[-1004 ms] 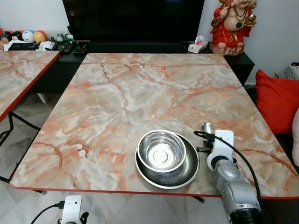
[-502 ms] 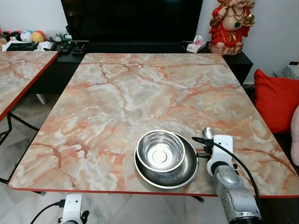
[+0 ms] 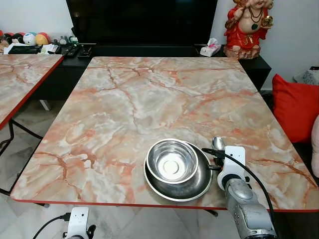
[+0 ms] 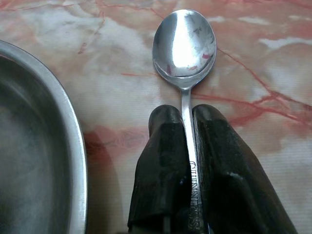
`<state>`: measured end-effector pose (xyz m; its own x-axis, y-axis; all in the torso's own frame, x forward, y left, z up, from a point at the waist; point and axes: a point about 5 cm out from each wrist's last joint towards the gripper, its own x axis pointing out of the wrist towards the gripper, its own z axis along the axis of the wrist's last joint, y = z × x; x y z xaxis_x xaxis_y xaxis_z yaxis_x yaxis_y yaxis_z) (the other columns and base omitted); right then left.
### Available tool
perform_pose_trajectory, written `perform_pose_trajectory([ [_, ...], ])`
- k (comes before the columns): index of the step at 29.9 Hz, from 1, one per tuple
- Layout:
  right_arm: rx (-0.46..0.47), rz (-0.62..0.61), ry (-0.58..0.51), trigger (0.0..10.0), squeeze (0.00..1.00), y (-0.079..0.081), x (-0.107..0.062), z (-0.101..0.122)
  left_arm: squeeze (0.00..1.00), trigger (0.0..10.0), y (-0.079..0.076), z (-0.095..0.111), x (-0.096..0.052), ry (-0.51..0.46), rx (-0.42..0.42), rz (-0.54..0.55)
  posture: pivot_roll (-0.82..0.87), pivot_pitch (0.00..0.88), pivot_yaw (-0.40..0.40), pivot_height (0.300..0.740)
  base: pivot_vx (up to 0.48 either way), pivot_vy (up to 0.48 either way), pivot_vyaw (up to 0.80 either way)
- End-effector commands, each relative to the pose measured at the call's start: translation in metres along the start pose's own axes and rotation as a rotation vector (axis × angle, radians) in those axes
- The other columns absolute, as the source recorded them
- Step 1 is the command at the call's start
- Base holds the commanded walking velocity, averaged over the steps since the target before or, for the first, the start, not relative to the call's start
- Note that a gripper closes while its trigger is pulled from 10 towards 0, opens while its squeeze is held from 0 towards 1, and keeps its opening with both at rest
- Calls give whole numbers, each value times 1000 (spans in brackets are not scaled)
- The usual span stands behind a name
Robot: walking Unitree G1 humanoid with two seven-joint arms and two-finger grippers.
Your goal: Setting the table
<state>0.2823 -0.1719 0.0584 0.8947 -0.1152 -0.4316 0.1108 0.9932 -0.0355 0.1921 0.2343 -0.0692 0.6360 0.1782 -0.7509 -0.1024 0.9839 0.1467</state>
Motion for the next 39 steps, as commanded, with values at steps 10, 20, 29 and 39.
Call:
perform_pose_trajectory([
  [10, -2, -2, 43, 10000, 0, -1, -2, -8, 0, 10000, -1, -2, 0, 10, 2, -1, 8, 0, 8, 740, 0, 0, 0],
  [20, 2, 9, 55, 10000, 137, 1, -2, -9, 0, 10000, -2, -1, 0, 7, 2, -3, 9, 0, 9, 740, 0, 0, 0],
  [29, 1, 20, 55, 10000, 627, 3, -1, -9, 0, 10000, -2, -1, 0, 8, 3, -2, 8, 0, 9, 740, 0, 0, 0],
  [39, -6, 18, 45, 10000, 573, 2, -1, -5, 0, 10000, -2, 1, 0, 3, 4, 1, 9, 0, 9, 740, 0, 0, 0],
])
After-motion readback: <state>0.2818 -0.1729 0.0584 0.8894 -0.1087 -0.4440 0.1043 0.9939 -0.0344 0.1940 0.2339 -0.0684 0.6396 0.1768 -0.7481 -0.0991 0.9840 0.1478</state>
